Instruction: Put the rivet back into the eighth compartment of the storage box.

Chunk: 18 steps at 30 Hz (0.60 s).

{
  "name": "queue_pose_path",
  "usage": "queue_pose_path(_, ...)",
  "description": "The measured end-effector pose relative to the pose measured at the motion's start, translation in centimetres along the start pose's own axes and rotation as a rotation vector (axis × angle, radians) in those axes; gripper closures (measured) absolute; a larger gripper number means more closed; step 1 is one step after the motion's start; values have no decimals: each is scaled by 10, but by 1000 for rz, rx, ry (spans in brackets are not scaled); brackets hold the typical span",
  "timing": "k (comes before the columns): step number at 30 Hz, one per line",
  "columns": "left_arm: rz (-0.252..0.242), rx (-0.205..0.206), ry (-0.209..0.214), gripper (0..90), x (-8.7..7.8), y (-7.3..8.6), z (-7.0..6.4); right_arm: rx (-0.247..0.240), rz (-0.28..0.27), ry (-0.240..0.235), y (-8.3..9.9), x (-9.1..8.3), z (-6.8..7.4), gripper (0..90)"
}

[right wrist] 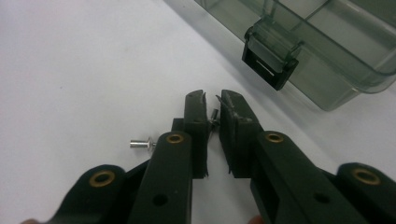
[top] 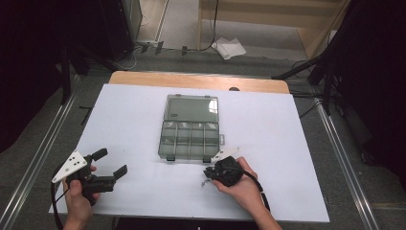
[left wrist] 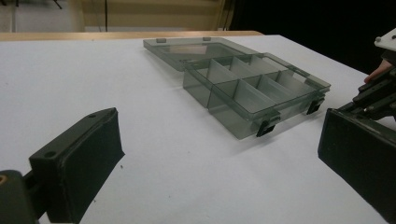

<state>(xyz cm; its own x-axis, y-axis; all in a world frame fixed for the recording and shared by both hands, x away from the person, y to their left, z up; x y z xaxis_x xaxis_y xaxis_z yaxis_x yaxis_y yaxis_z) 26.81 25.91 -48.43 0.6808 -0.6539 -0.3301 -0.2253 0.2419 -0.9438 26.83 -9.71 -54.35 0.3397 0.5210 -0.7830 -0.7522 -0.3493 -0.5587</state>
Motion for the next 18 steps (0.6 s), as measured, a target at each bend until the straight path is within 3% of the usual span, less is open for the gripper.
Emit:
queue_pose_path(8, -4, -2, 0, 0, 0, 0, 1, -23, 0, 19, 1, 0, 2, 842)
queue_pose_path(18, -4, 0, 0, 0, 0, 0, 0, -12, -7, -8, 0, -5, 3, 842)
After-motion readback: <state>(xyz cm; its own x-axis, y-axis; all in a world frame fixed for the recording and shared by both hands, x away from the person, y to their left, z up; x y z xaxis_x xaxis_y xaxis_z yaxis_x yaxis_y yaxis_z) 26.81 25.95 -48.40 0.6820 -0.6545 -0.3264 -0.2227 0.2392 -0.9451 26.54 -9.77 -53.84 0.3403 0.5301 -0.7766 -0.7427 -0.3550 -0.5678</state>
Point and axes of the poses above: each handheld gripper's, and its own axes: x roughly forward along the jaws, y roughly out of its underside, z roughly to its left, the point moved 5 cm from there along x, roughly forward along the jaws, and after that the axes turned 11 degrees about x, right-handed, at the moved point
